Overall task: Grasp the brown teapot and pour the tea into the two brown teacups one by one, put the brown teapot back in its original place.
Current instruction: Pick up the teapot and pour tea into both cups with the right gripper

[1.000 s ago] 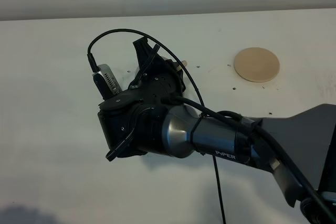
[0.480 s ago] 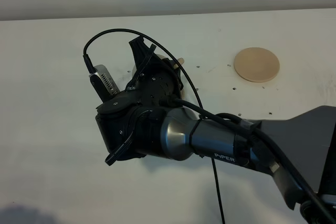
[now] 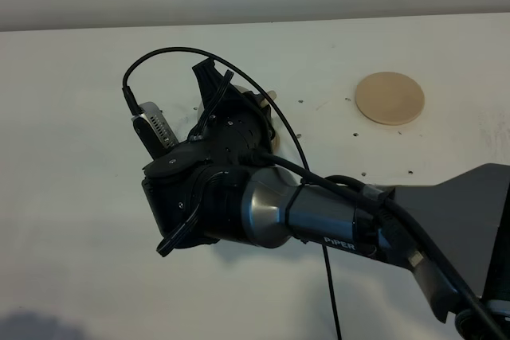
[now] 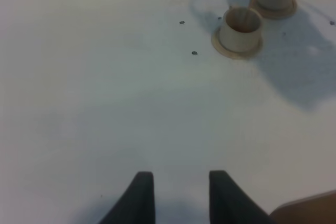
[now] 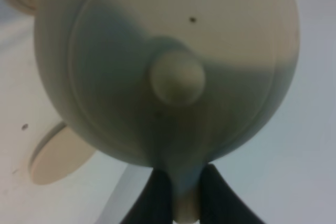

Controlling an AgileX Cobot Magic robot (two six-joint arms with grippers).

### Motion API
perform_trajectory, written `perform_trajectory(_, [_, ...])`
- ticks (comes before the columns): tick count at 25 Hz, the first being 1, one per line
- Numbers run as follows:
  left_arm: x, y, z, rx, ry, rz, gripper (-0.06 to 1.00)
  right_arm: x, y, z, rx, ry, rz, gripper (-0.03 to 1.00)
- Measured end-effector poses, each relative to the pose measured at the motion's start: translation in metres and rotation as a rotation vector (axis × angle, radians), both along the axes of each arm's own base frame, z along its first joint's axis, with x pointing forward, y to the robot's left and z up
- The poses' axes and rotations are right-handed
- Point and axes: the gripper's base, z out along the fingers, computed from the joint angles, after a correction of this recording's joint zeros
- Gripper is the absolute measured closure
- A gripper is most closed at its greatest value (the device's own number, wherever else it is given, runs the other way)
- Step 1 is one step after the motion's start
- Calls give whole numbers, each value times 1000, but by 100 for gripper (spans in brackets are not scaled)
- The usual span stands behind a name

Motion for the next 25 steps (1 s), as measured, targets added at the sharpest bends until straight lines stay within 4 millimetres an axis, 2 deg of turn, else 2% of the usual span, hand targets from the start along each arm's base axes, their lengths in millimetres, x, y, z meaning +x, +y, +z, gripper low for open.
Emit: perform_trajectory(25, [0,0,0,0,0,0,70,0,0,0,-1,-5,2,86])
